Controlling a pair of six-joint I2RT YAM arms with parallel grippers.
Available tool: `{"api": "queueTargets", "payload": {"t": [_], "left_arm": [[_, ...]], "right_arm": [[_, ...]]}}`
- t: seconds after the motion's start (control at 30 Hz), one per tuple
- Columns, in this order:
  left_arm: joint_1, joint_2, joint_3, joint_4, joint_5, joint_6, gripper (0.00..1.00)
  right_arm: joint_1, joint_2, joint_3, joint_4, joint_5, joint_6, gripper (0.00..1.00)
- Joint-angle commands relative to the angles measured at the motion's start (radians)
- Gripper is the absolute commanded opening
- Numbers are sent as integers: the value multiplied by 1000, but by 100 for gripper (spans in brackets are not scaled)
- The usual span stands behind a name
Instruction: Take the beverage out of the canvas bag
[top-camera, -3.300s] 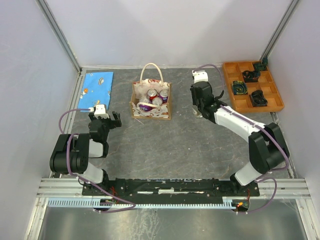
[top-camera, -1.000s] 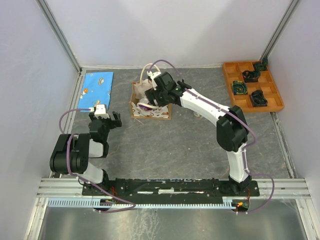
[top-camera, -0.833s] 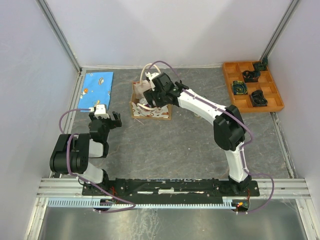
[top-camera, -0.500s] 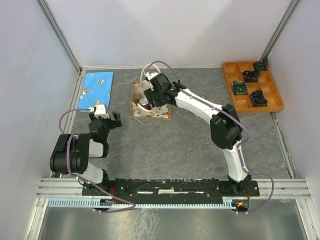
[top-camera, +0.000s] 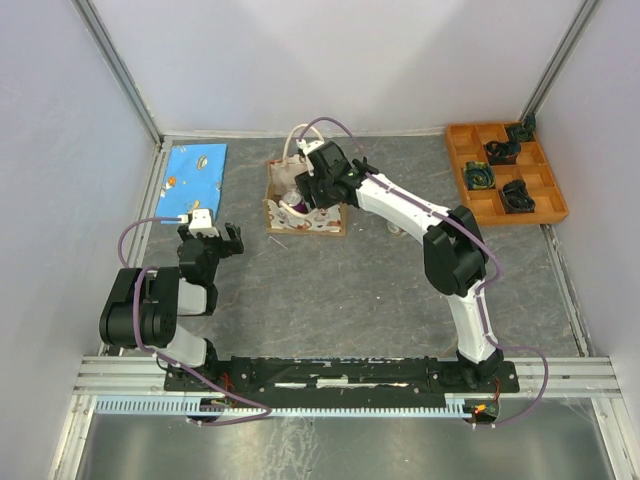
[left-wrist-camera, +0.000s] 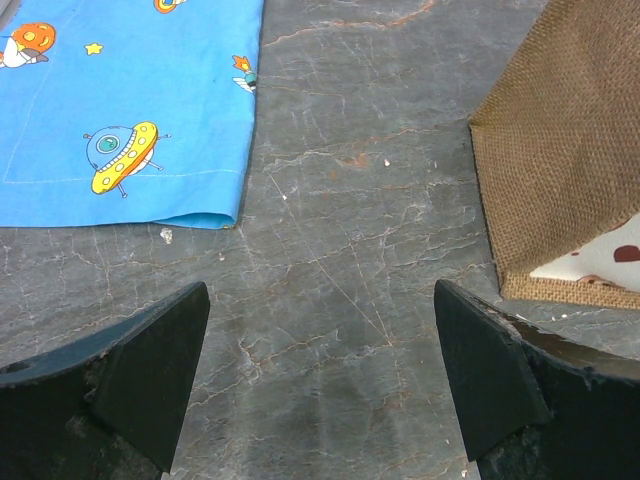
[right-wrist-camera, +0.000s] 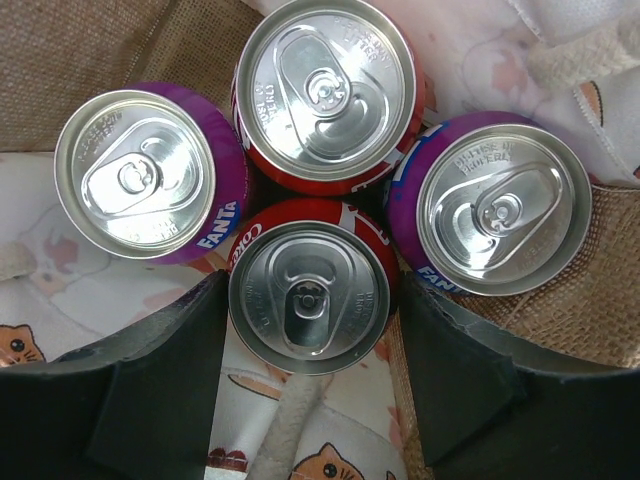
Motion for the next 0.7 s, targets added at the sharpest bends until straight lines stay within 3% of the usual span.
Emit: {"api": "queueTargets", "payload": {"t": [0.0, 0.13, 0.3, 0.33, 0.4, 0.43, 0.47, 0.5, 0.67], "left_arm": [[-4, -6, 23, 36, -8, 43, 99], [-3, -6, 22, 35, -9, 43, 99], [-2, -5, 22, 35, -9, 43, 99], [-3, -5, 22, 35, -8, 43, 99], [-4, -6, 21, 36, -8, 43, 99], [-4, -6, 22, 36, -9, 43, 99], [-3, -6, 22, 36, -9, 43, 99], [-3, -6, 22, 35, -9, 43, 99], [-3, -6, 22, 35, -9, 43, 99]], "right_arm": [[-73, 46, -54, -93, 67, -21, 67], [-74, 65, -38, -111, 29, -12, 78], [-72, 98, -11, -138, 8, -9, 76], [-72, 99, -11, -139, 6, -12, 72], [-72, 96, -12, -137, 7, -17, 52], [-72, 92, -12, -135, 8, -18, 37], [-72, 87, -10, -132, 11, -18, 14], [-72, 84, -5, -131, 15, -20, 2], [-72, 52, 66, -126, 23, -42, 0]]}}
